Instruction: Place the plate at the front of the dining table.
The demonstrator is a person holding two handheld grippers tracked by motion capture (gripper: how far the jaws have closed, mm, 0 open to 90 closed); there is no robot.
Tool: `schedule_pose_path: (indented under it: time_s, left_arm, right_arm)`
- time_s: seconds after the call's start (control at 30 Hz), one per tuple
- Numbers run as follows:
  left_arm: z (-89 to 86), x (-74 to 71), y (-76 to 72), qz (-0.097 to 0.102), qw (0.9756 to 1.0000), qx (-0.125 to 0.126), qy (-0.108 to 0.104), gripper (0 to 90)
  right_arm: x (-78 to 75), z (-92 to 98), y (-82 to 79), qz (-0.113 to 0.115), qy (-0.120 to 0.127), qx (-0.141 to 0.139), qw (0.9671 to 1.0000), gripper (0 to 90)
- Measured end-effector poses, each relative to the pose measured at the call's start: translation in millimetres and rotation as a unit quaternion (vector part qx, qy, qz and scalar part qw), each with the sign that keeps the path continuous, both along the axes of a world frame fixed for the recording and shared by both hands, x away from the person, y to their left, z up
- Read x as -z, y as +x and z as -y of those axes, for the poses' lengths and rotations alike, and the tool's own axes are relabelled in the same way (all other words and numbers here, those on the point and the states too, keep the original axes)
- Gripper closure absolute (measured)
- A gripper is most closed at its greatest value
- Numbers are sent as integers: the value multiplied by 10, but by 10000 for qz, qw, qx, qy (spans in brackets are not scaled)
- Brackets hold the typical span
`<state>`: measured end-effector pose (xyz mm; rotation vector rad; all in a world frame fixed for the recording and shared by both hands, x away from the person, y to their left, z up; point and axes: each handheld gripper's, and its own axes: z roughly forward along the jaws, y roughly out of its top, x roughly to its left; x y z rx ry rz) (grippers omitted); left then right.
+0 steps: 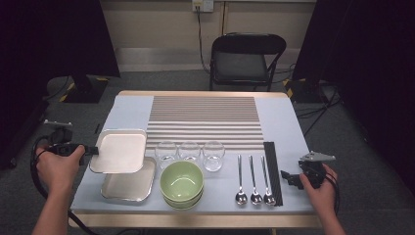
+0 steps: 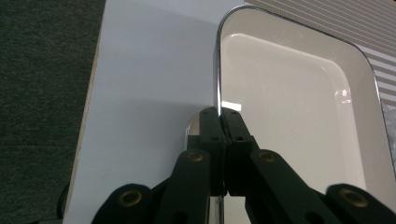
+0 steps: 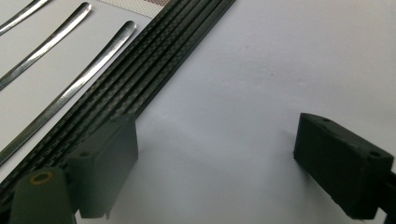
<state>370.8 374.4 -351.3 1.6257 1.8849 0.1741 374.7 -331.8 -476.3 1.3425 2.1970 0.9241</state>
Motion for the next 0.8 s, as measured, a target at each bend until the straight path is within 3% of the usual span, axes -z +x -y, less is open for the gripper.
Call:
schedule_pose_path:
  time_s: [0.07,0.8]
  left_arm:
    - [4,-21,9,-7,10000,-28,92,893]
    - [59,-193,98,-17,9999,-76,117,893]
  right_arm:
    - [-1,0,0,-1,1,1,10000,127]
    - [-1,-1,-1,-1,1,1,10000,127]
